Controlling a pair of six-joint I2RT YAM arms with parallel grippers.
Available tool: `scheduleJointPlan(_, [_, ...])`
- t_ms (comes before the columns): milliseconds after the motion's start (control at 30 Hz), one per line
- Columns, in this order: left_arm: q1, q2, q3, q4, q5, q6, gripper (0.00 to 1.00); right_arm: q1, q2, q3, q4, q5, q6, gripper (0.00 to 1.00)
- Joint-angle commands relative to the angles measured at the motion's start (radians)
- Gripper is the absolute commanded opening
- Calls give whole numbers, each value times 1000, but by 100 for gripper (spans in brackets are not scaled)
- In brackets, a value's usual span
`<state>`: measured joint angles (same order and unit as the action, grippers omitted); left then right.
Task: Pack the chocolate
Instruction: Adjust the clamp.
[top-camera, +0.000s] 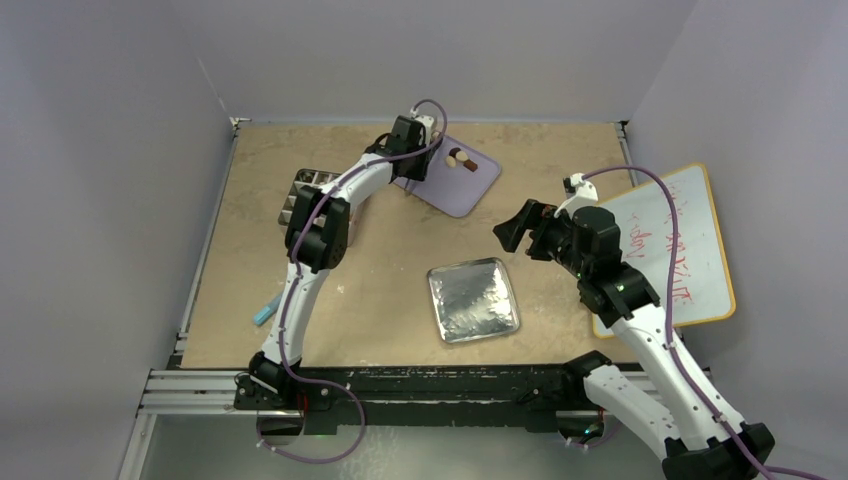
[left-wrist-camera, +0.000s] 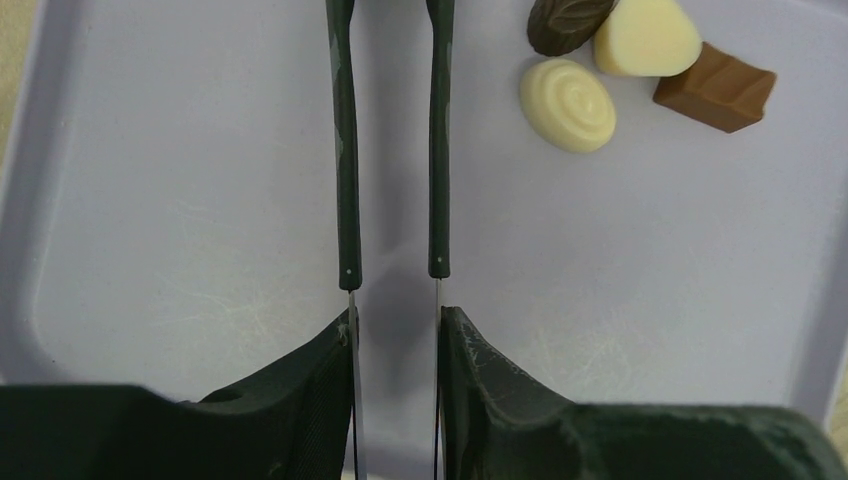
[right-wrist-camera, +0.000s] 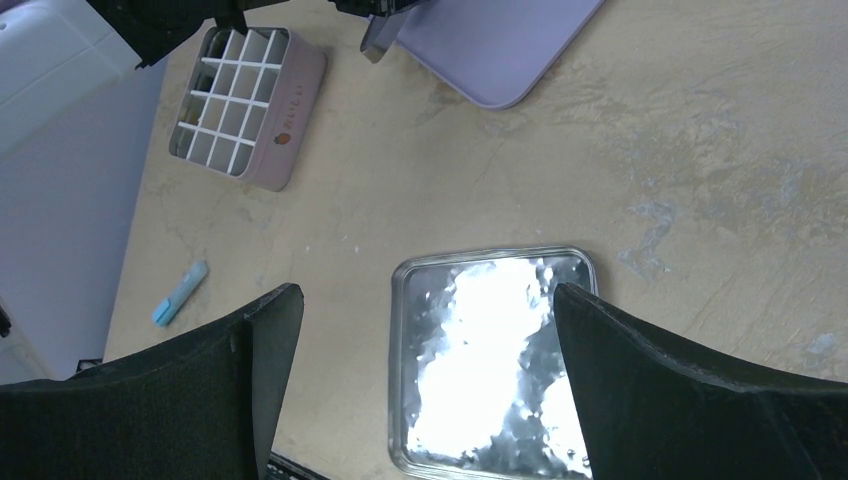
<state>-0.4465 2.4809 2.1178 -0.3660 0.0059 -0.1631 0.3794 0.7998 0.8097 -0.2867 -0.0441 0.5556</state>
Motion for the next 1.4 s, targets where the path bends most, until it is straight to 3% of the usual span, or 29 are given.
scheduleJointPlan(0, [-1, -66, -18, 33, -33, 25, 30, 2, 5, 32, 31, 2, -14, 97])
scheduleJointPlan(267, [-2, -109, -54, 30, -11, 17, 19, 2, -5, 19, 38, -3, -3, 97])
scheduleJointPlan(600, [-2, -149, -72, 21, -11, 1, 17, 1, -31, 16, 23, 1, -1, 97])
scheduleJointPlan(833, [-1, -141, -48, 14, -37, -1, 28, 1, -32, 18, 20, 4, -6, 97])
scheduleJointPlan(1033, [-4, -153, 8, -79, 26, -4, 31, 1, -20, 7, 33, -1, -6, 97])
scheduleJointPlan(1233, [-7, -259, -63, -129, 50, -11, 34, 1, 24, -9, 81, -21, 22, 97])
scheduleJointPlan(1367, [-20, -342, -125, -165, 63, -17, 35, 1, 96, 3, 138, -93, 124, 97])
